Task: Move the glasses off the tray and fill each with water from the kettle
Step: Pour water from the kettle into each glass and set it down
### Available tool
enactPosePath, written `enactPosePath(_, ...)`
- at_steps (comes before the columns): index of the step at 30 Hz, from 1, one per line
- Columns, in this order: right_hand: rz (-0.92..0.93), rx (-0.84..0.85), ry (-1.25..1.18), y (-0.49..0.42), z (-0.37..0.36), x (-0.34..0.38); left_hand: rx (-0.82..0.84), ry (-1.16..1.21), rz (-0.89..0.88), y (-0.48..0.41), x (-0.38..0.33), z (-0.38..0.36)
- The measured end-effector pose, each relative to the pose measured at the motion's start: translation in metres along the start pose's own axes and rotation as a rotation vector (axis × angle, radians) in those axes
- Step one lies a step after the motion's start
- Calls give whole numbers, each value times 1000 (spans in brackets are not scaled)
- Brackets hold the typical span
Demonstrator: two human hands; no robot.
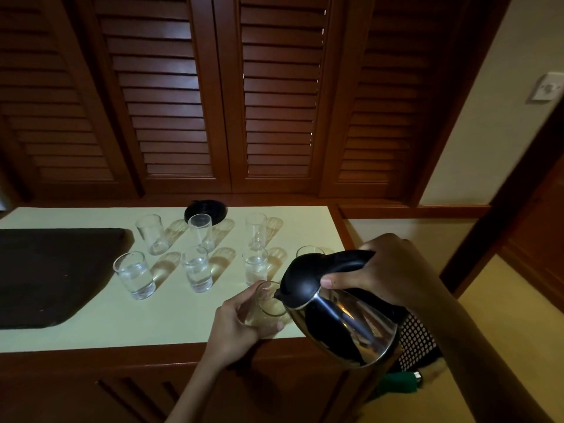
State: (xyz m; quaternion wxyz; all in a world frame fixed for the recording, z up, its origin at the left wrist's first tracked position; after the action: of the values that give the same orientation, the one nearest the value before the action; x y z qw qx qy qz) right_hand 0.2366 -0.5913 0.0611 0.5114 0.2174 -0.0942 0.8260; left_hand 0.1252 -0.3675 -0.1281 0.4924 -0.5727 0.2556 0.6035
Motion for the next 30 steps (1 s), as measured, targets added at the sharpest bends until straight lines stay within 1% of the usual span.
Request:
enactPosePath(15, -41, 29, 33, -4, 2, 5, -29, 4, -5, -4, -3, 1)
enactPosePath(20, -41, 49, -19, -3, 4, 6, -20, 6, -2, -5, -3, 1)
enactPosePath(30, -63, 52, -39, -4, 7, 4, -31, -21, -8, -5, -1, -1)
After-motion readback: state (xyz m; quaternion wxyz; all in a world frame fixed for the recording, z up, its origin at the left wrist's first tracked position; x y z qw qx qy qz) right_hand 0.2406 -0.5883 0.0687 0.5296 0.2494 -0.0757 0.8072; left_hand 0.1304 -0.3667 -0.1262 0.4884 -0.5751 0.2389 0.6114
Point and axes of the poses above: each hand's wrist, its own y-axis away from the middle knuckle, its own z-axis out of the back of the hand, x = y × z, the point moved 2 cm from there along -y, towards the middle knuckle, and after that the axes turned 9 degrees about -z, right-handed, at the moved point
